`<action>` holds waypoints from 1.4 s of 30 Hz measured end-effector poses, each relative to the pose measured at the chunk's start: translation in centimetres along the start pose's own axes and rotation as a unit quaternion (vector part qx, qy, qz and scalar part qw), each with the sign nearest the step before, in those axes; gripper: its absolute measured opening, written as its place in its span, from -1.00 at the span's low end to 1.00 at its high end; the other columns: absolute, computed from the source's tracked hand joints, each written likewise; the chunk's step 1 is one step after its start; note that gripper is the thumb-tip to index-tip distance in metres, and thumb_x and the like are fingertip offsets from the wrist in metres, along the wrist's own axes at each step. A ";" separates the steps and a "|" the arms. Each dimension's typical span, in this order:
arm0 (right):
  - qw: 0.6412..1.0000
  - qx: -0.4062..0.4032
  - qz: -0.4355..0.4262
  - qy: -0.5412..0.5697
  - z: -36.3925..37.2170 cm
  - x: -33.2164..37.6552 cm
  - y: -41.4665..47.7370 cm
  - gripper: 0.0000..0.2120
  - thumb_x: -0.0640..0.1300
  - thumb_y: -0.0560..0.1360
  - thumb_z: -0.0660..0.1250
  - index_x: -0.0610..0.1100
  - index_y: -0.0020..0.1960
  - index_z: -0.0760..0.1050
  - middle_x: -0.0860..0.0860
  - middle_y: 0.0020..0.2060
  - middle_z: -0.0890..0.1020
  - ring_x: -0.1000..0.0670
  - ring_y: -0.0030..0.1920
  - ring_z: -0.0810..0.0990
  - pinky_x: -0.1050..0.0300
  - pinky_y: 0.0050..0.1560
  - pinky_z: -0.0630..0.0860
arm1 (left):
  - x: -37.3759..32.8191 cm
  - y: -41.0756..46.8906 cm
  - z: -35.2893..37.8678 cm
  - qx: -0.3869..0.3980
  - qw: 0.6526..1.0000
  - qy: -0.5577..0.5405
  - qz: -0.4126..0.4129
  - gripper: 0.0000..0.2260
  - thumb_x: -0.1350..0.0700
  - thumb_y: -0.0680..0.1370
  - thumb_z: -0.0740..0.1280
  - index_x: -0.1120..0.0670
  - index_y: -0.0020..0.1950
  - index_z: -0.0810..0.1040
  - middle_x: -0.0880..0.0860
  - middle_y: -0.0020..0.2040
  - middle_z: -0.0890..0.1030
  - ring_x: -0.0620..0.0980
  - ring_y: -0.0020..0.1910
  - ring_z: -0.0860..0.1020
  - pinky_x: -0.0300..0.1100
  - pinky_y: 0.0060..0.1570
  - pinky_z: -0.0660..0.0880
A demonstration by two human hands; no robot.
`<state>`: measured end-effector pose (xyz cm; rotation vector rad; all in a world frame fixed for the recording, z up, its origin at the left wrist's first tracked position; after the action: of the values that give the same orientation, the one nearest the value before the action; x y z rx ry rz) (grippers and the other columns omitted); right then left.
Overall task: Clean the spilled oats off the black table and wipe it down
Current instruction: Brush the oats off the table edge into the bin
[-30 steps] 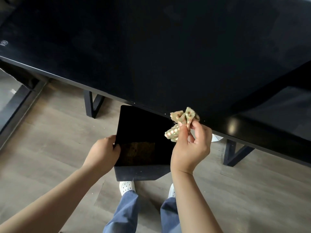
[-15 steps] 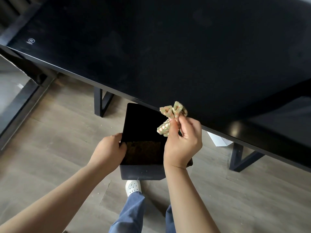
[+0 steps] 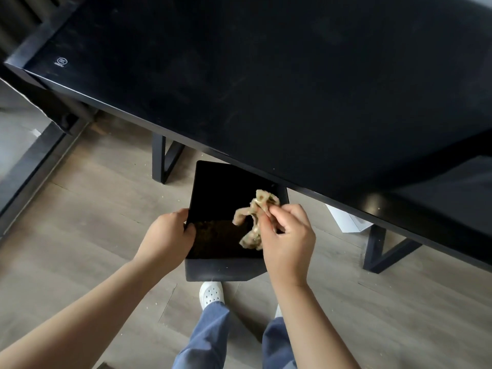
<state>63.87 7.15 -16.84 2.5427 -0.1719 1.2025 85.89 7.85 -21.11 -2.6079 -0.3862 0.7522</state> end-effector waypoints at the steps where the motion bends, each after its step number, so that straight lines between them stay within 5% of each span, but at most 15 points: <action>1: 1.000 -0.010 0.013 0.002 -0.9 -0.5 -0.4 -0.90 -0.26 0.37 0.52 -0.19 -0.11 0.67 0.04 -0.28 0.52 0.10 -0.35 0.45 0.31 -0.38 0.38 | -0.2 -0.2 0.3 0.001 1.000 -0.001 0.002 -0.80 0.21 0.56 0.19 0.11 0.12 0.54 0.04 -0.38 0.52 -0.02 -0.44 0.45 -0.19 -0.51 0.21; 12: 0.980 -0.192 0.037 0.028 -13.8 -3.8 0.9 -0.86 -0.33 0.44 0.43 -0.29 0.01 0.62 0.03 -0.08 0.50 0.22 -0.12 0.54 0.28 -0.12 0.55 | -5.9 -2.5 5.0 0.026 0.999 0.008 0.031 -0.81 0.22 0.54 0.21 0.13 0.10 0.54 0.01 -0.37 0.50 -0.03 -0.40 0.43 -0.23 -0.50 0.23; 17: 0.968 -0.238 0.084 0.008 -16.6 -6.7 3.7 -0.81 -0.19 0.52 0.36 -0.27 0.08 0.61 0.07 -0.02 0.48 0.14 -0.12 0.54 0.34 -0.11 0.50 | -8.3 -2.5 6.5 0.045 0.998 0.012 0.044 -0.80 0.22 0.54 0.20 0.12 0.10 0.54 0.09 -0.26 0.58 0.05 -0.32 0.48 -0.18 -0.44 0.32; 23: 0.978 -0.118 0.089 -0.148 -12.7 -5.3 5.9 -0.79 0.00 0.49 0.39 -0.13 -0.03 0.67 0.03 -0.07 0.57 0.03 -0.09 0.51 0.49 -0.29 0.18 | -9.0 -2.0 6.5 0.042 0.998 0.008 0.045 -0.82 0.22 0.54 0.19 0.14 0.06 0.55 0.10 -0.25 0.60 0.08 -0.30 0.52 -0.15 -0.41 0.35; 35: 0.993 -0.045 0.030 -0.108 -1.0 2.6 6.7 -0.78 0.05 0.49 0.37 -0.08 -0.04 0.68 0.09 -0.11 0.56 0.18 -0.14 0.37 0.48 -0.32 0.16 | -3.0 -0.9 1.5 -0.003 1.000 -0.007 0.005 -0.79 0.23 0.54 0.20 0.13 0.12 0.55 0.08 -0.32 0.55 0.05 -0.38 0.48 -0.18 -0.49 0.26; 42: 0.992 0.034 -0.084 -0.086 2.1 4.7 4.5 -0.85 -0.06 0.50 0.37 -0.12 -0.06 0.66 0.07 -0.12 0.57 0.13 -0.16 0.43 0.49 -0.29 0.21 | 0.3 -0.3 -0.4 -0.007 1.000 -0.015 -0.016 -0.93 0.21 0.54 0.21 0.10 -0.11 0.46 0.02 -0.39 0.49 0.03 -0.40 0.44 -0.18 -0.50 0.20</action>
<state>67.31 2.29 -13.45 2.6582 0.0437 0.9437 86.31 8.04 -20.78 -2.5995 -0.4421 0.7824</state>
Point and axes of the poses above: each hand's wrist, its own y-axis towards the middle knuckle, its own z-axis out of the palm, x = y × z, the point moved 6 cm from there along y, towards the middle knuckle
